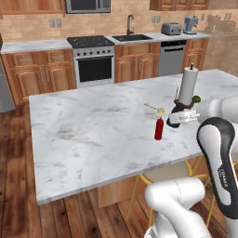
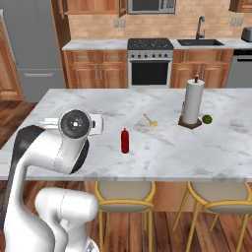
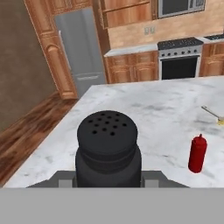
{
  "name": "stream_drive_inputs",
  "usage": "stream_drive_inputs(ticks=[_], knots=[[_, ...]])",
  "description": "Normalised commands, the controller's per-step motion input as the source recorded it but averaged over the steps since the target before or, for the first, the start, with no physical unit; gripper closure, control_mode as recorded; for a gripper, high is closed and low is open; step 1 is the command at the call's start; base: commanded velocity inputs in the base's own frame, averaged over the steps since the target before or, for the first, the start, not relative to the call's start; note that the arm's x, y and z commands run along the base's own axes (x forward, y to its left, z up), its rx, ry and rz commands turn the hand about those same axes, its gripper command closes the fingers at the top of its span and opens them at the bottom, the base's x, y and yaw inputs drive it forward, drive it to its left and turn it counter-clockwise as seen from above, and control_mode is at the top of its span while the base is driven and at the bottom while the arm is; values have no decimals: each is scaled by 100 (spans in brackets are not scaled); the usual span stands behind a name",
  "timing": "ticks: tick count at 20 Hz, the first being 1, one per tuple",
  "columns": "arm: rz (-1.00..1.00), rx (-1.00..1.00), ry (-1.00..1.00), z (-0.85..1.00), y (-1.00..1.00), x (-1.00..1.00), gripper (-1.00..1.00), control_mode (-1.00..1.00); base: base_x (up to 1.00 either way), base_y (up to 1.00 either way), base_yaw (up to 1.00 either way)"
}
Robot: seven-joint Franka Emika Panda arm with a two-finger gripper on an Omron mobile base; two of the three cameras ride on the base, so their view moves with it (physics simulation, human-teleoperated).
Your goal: Move the ketchup and shaker from the cabinet to the dining counter.
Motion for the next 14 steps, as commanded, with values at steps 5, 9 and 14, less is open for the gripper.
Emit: stream_drive_inputs(ticks=[5, 9, 14], knots=[[29, 0, 0, -1, -36, 1, 100, -100, 0, 0, 0], [20, -1, 0, -1, -26, 10, 100, -100, 0, 0, 0], [16, -7, 0, -2, -18, 3, 100, -100, 0, 0, 0]])
